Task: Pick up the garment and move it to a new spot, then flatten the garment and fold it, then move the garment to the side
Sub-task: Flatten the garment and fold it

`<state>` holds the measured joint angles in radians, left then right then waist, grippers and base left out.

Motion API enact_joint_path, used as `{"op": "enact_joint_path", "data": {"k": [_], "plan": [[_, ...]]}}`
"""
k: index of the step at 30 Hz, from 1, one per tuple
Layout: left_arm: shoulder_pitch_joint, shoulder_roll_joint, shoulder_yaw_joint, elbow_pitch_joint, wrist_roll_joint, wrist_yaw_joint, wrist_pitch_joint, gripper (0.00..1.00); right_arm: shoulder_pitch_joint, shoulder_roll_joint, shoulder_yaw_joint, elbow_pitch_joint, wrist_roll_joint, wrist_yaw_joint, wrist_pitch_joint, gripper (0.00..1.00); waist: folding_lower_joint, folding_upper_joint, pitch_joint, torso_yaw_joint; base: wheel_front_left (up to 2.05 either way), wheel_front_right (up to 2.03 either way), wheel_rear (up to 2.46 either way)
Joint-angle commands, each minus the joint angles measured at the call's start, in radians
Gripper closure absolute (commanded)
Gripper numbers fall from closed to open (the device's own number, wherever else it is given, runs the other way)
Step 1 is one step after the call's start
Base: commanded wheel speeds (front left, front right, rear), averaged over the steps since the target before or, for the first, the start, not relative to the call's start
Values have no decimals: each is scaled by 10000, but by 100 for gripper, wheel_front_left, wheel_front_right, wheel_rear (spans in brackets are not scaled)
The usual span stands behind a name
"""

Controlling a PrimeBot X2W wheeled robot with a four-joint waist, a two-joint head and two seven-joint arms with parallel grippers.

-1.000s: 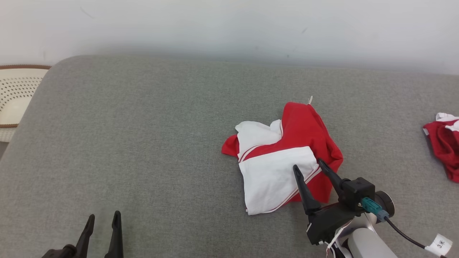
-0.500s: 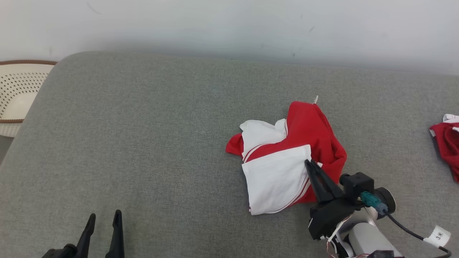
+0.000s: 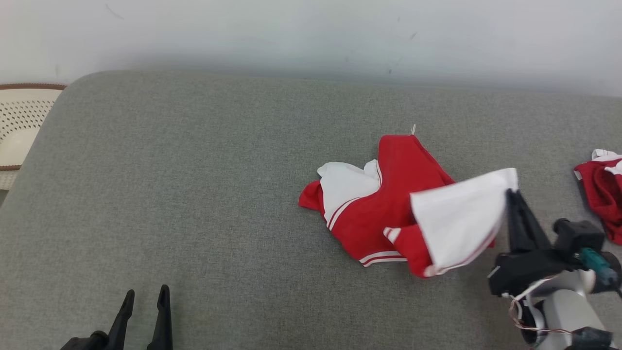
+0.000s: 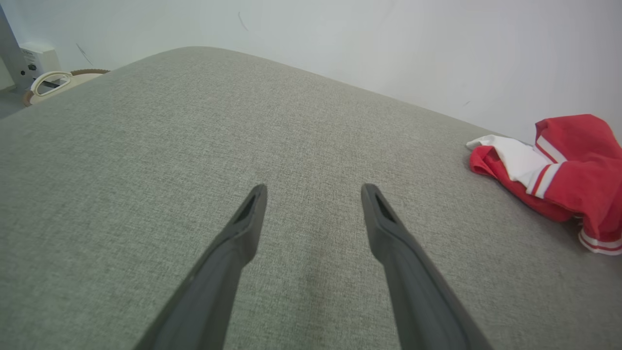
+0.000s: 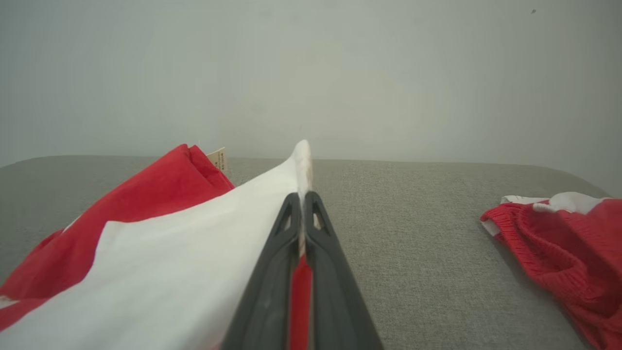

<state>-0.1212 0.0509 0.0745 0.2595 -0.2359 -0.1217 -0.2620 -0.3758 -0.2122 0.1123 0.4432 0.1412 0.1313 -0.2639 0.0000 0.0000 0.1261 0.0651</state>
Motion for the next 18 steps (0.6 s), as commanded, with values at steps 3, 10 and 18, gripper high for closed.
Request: {"op": "enact_joint_path", "data": {"k": [3,10,18], "plan": [[181,-2,-66,68,-22,12,-39,0,312,-78,-725,260,-244,-10,1,100,0,0,-46,-19,0,0,0],[262,-4,-92,132,-7,-5,-39,0,695,113,-1960,614,-605,-10,1,0,0,0,-154,-137,0,0,0],[336,-3,-140,141,-23,-26,-39,0,1043,414,-2611,191,-900,-10,0,0,0,0,-338,-440,0,0,0]]}}
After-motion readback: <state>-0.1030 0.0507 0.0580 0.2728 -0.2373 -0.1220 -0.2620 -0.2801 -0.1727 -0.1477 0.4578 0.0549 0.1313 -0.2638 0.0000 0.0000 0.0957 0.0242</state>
